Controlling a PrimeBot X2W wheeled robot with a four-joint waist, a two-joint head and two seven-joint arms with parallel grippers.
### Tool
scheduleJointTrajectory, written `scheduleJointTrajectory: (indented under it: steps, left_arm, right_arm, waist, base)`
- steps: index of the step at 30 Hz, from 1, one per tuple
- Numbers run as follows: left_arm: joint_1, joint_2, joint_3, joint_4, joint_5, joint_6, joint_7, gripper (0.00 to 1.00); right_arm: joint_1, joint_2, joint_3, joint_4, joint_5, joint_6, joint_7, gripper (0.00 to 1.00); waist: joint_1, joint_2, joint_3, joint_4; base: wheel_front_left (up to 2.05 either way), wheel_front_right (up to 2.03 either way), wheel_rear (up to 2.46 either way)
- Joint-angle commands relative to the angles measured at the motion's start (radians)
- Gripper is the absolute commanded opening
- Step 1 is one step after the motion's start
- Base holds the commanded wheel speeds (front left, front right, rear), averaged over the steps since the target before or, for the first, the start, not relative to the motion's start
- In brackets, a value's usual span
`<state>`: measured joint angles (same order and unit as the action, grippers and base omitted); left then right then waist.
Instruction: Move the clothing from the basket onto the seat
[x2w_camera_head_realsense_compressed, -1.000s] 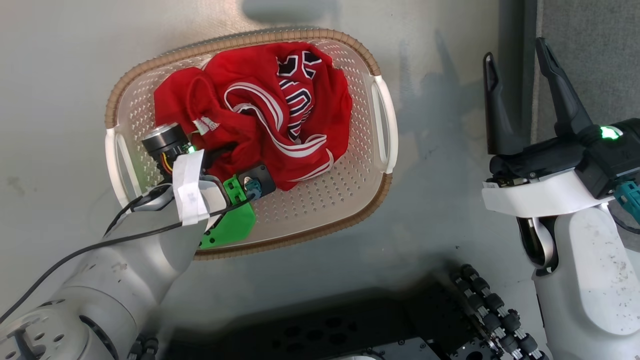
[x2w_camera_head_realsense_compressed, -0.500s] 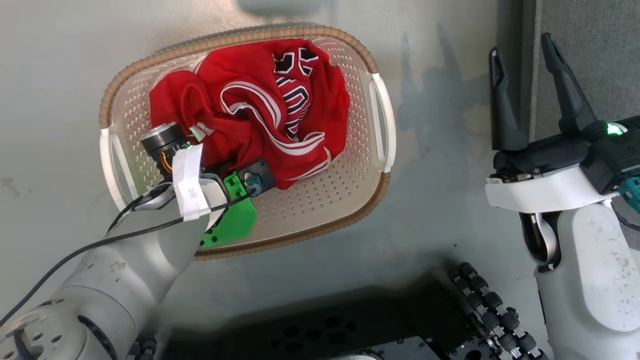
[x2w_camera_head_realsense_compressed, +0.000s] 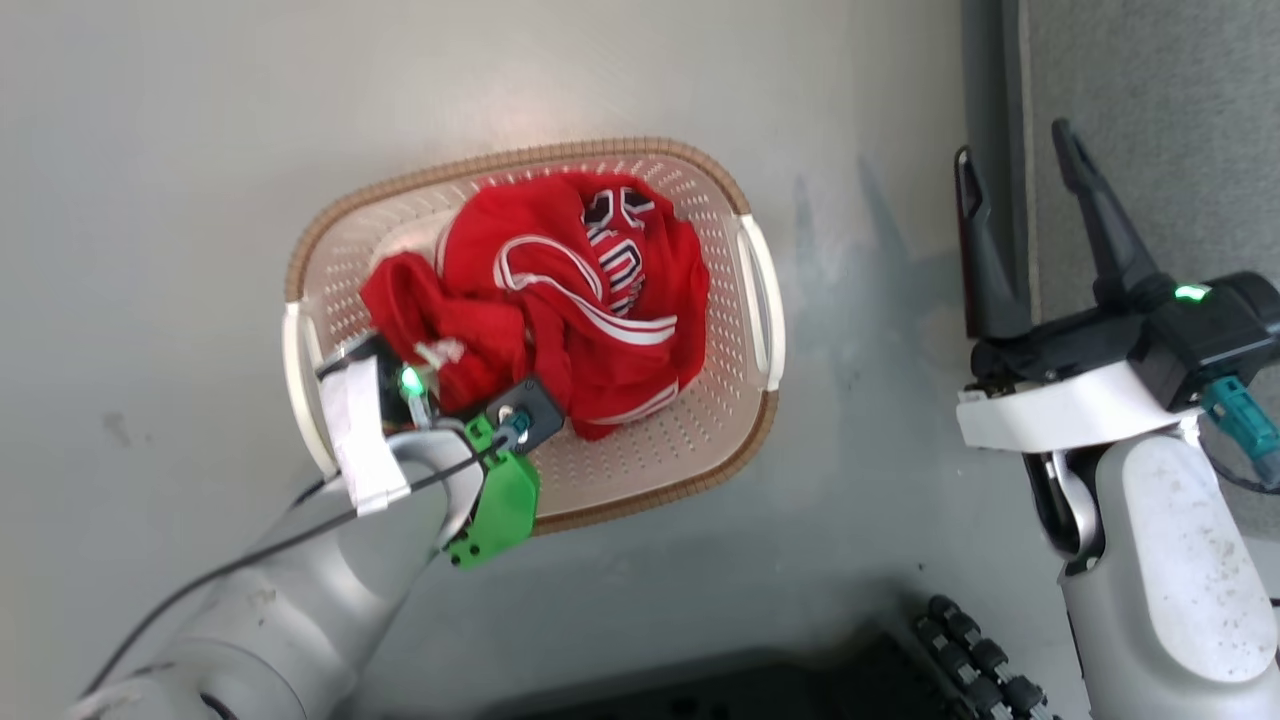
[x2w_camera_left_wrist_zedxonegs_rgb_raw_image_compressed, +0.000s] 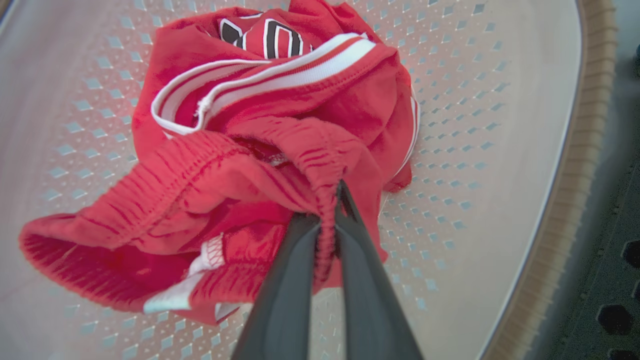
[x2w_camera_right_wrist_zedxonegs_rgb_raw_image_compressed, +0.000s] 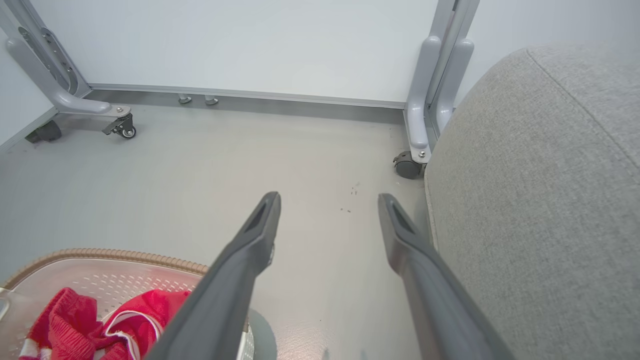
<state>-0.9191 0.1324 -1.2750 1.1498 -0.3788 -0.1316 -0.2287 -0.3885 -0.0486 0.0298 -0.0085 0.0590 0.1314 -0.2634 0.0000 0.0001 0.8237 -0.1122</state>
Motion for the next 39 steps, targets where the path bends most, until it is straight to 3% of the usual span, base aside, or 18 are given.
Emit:
scheduleJointTrajectory:
  steps: [1,7,13,29,39]
  left_arm:
    - [0.031,-0.004,0.008,0.004,-0.027,0.002,-0.013,0.00]
    - [0.121,-0.015,0.088,-0.027,-0.125,0.003,-0.038,0.00]
    - [0.229,0.017,0.203,-0.182,-0.149,0.049,-0.036,0.00]
    - [0.539,0.042,0.493,-0.534,-0.067,0.131,-0.036,0.00]
    - [0.613,0.033,0.604,-0.691,0.005,0.121,-0.036,0.00]
  right_arm:
    - [0.026,-0.003,0.002,0.010,-0.007,-0.001,-0.002,1.00]
    - [0.099,-0.003,0.013,0.036,-0.010,-0.001,-0.002,1.00]
    - [0.176,-0.004,0.035,0.064,-0.019,-0.001,-0.002,1.00]
    - [0.338,-0.004,0.087,0.112,0.001,-0.001,-0.002,1.00]
    - [0.401,-0.004,0.110,0.120,0.012,-0.001,-0.002,1.00]
  waist:
    - [0.0000,-0.0001,-0.126,0.027]
    - [0.0000,-0.0001,-0.292,0.047]
    - [0.0000,-0.0001,-0.441,0.072]
    - [0.0000,-0.0001,-0.757,0.081]
    - [0.0000,-0.0001,-0.832,0.080]
  base:
    - [0.00,0.00,0.00]
    - [0.00,0.00,0.00]
    - [0.00,0.00,0.00]
    - [0.00,0.00,0.00]
    - [0.00,0.00,0.00]
